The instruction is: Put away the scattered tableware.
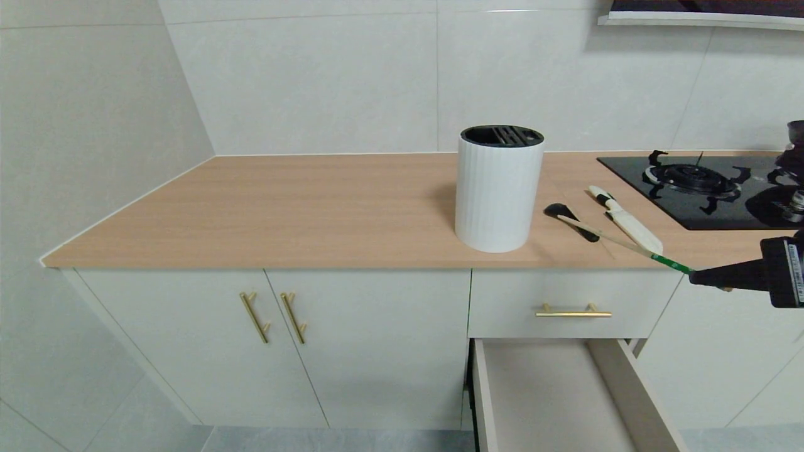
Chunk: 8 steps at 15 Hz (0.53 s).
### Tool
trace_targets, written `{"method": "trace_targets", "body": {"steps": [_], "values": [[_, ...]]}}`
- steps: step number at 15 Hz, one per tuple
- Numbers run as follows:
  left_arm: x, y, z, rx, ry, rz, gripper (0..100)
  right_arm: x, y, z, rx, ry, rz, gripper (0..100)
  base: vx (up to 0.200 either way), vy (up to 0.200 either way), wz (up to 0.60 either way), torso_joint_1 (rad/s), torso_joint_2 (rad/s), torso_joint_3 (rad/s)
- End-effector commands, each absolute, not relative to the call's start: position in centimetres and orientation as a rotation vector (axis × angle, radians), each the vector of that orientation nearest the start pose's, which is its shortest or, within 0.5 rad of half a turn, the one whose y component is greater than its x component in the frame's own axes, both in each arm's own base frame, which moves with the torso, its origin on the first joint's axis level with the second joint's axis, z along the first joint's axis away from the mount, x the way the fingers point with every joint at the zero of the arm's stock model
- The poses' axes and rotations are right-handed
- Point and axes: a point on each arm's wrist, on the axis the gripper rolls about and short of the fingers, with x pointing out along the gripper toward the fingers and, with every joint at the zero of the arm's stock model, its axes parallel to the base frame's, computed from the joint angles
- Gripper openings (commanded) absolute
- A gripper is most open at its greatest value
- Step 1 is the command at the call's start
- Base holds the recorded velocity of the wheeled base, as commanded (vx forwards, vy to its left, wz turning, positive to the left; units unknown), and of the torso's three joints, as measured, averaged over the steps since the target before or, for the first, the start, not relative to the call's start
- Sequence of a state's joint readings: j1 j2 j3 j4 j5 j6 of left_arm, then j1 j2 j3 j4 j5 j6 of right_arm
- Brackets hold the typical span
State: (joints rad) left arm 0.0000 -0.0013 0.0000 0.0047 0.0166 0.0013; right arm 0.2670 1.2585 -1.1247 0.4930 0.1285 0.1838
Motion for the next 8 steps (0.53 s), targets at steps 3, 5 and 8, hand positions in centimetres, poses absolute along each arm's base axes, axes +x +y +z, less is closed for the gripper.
{"method": "trace_targets", "body": {"steps": [3,5,8], "values": [[-2.3,0.0,7.5,0.002,0.005,0.017,100,15.1,4.6,27.5,0.151,0.666,0.406,0,0.000,0.000,0.00,0.000,0.00,0.000],[-2.3,0.0,7.5,0.002,0.005,0.017,100,15.2,4.7,26.6,0.098,0.686,0.423,0,0.000,0.000,0.00,0.000,0.00,0.000],[-2.3,0.0,7.5,0.002,0.005,0.017,100,15.3,4.9,25.9,0.067,0.707,0.441,0,0.000,0.000,0.00,0.000,0.00,0.000]]}}
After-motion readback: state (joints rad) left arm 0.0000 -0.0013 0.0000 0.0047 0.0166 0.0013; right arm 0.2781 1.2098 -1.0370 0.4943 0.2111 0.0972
